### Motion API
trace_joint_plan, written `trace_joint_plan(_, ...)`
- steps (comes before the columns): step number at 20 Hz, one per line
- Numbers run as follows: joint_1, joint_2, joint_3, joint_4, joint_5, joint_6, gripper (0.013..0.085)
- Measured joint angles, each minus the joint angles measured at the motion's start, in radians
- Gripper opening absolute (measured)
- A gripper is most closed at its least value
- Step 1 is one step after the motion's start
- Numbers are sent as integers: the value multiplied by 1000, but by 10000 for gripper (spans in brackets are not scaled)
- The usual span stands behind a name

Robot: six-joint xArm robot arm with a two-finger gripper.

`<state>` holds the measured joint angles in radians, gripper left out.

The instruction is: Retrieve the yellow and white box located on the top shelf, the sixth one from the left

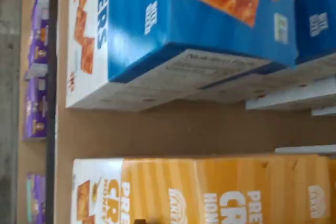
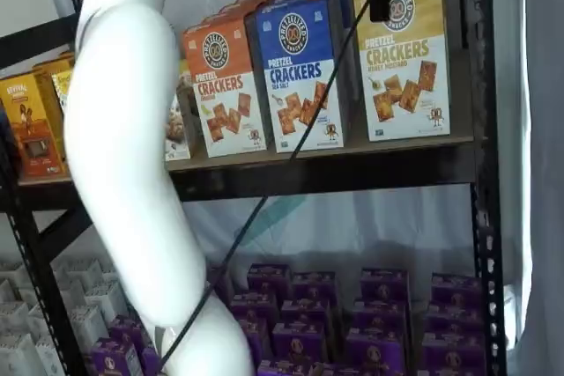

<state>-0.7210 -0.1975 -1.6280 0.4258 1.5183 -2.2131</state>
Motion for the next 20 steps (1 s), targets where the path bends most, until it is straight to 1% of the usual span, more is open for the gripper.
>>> trace_joint_plan(3,7,26,-32,-39,29,3,850)
trace_joint_plan(8,12,60,-88,-83,85,10,850)
trace_joint_plan(11,27,79,-121,-132,123,18,850)
trace_joint_plan(13,41,83,-129,-162,136,25,850)
trace_joint_plan(17,59,81,-124,-190,135,34,850)
trace_joint_plan(20,75,87,-136,-223,145,42,850)
